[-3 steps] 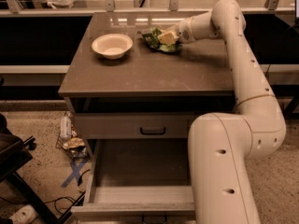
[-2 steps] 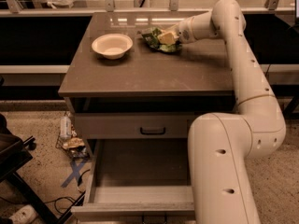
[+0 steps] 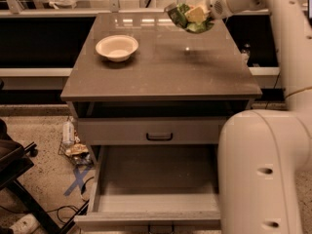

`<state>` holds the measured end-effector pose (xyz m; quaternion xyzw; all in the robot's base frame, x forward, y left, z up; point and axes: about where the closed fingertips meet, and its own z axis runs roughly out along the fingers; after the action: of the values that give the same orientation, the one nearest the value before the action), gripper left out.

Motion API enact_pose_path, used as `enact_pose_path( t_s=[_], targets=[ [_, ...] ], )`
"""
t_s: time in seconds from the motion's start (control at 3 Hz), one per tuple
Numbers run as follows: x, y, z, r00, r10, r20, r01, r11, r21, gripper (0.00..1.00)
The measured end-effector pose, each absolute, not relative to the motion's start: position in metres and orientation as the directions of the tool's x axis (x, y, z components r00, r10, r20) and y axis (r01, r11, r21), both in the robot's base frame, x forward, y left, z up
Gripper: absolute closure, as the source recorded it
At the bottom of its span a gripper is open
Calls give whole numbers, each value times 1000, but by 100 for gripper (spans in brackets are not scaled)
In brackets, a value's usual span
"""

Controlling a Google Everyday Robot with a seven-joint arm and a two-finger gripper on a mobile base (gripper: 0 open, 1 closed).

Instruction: Place green jalapeno chip bag into middle drawer

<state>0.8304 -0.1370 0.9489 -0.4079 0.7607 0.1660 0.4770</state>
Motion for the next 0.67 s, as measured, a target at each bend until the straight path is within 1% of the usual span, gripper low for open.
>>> enact_pose_path(
  t_s=[0.33, 0.67],
  targets=[
    [792, -162, 999, -235, -516, -824, -739, 646, -193, 100],
    [746, -195, 1053, -239, -501, -832, -661, 711, -238, 100]
  ],
)
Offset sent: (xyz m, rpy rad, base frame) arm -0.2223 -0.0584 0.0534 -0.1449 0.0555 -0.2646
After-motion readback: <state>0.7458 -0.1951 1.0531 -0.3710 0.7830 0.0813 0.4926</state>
